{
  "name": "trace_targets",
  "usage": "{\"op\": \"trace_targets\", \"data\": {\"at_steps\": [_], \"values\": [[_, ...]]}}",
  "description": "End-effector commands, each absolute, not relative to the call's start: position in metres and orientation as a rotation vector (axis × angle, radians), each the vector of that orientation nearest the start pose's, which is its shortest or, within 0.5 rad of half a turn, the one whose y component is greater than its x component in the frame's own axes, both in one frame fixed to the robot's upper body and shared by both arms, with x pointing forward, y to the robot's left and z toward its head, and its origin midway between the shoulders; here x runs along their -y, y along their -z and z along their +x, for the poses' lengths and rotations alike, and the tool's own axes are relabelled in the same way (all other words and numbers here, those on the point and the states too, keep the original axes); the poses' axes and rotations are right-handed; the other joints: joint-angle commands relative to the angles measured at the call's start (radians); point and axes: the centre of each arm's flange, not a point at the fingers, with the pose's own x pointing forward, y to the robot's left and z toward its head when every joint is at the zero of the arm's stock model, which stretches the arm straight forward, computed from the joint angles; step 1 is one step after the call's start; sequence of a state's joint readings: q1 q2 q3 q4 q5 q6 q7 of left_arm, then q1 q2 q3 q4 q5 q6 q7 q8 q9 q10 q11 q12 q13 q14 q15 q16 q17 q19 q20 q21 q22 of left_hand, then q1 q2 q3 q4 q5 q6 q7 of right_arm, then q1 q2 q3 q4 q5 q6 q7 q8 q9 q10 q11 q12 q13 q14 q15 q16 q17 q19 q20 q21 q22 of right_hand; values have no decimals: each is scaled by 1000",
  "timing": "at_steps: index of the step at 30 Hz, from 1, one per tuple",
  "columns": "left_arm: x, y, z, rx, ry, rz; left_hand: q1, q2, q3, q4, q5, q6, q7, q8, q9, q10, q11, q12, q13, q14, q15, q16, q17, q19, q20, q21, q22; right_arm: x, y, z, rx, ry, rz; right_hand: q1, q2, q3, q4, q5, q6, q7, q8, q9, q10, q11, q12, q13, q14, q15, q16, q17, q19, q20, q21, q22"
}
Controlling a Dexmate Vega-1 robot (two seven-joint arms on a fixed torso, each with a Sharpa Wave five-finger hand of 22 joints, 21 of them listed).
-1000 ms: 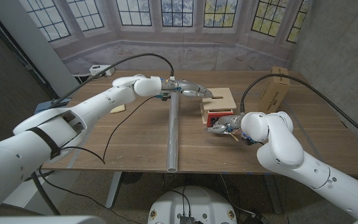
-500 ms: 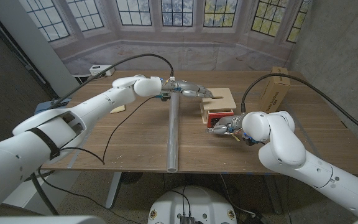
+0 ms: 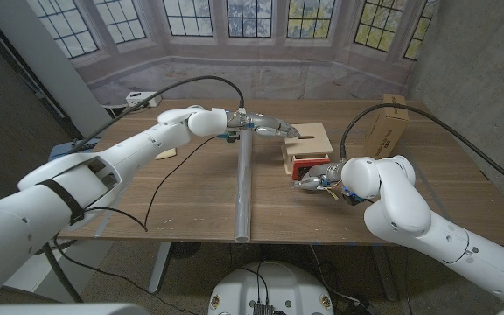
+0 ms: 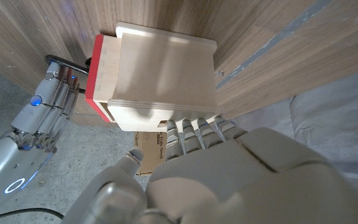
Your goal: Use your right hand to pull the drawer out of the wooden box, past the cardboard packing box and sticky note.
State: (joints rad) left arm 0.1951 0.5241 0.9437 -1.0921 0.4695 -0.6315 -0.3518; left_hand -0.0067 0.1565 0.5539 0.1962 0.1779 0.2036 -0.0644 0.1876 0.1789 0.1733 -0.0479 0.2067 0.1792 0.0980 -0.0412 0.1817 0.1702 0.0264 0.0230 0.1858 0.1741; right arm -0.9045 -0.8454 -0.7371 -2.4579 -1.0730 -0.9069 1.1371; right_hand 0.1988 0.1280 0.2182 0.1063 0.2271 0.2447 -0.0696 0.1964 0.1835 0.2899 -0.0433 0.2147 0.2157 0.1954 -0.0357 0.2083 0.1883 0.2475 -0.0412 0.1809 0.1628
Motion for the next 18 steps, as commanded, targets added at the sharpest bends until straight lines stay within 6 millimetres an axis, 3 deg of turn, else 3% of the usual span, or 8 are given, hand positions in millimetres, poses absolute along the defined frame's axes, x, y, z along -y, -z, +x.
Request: {"op": "trace_targets", "data": {"at_steps": [1,18], "values": [[-99,-69,648,856,765,1685,-9,0,-5,1,4,6,-3,0,2,10,1,7,5,14,1,7,5,-8,5,8,3,156,47,448,-99,-375,-1610,-6,0,7,-1,8,7,3,6,6,10,-1,2,5,7,-60,-3,6,6,-59,6,3],[-100,-68,652,851,774,1675,-8,3,-13,0,5,4,-4,-1,3,11,1,4,5,16,2,6,5,-8,4,9,3,160,47,444,-134,-370,-1604,-9,0,9,-1,8,11,2,7,6,15,-3,4,6,9,-62,-4,6,8,-58,6,3]]}}
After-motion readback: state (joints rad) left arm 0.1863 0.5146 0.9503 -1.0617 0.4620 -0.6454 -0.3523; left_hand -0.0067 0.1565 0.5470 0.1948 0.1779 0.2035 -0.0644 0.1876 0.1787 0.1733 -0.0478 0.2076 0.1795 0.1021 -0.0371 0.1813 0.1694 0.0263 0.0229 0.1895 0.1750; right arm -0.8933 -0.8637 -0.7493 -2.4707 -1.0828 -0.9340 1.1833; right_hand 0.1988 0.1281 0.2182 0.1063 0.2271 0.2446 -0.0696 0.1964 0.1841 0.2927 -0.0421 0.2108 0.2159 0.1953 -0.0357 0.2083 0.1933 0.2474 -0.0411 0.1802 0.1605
